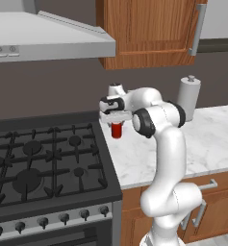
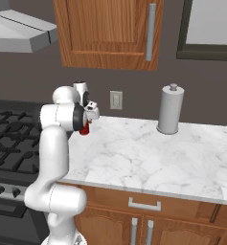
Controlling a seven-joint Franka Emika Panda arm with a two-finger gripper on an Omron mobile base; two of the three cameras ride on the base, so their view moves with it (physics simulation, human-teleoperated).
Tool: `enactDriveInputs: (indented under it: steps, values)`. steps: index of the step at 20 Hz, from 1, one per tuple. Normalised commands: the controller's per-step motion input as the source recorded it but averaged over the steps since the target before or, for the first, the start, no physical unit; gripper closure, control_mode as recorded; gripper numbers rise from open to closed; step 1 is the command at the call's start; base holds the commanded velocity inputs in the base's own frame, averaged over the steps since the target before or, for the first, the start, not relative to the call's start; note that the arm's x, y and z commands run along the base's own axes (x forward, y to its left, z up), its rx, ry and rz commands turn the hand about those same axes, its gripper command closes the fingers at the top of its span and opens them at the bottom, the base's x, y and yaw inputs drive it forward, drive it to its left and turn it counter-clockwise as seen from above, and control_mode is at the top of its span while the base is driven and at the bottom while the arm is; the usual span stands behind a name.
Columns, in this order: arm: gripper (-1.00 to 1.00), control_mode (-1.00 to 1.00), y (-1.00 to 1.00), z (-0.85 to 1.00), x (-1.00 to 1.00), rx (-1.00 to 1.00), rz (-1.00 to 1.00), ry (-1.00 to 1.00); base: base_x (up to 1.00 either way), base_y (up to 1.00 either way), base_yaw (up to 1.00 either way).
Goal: Four empty soda cans are scattered around the kitchen. Gather all the cans and cluster them next to the stove for recycling.
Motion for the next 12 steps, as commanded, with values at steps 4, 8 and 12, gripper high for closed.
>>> enactDriveInputs:
  steps: [4, 8, 12]
  values:
    - [1.00, -1.00, 0.00, -0.31, 0.31, 0.00, 0.00, 0.00, 0.00, 0.00, 0.00]
    - [-1.00, -1.00, 0.03, -0.31, 0.24, 0.00, 0.00, 0.00, 0.00, 0.00, 0.00]
    - [-1.00, -1.00, 0.01, -0.27, 0.00, 0.01, 0.00, 0.00, 0.00, 0.00, 0.00]
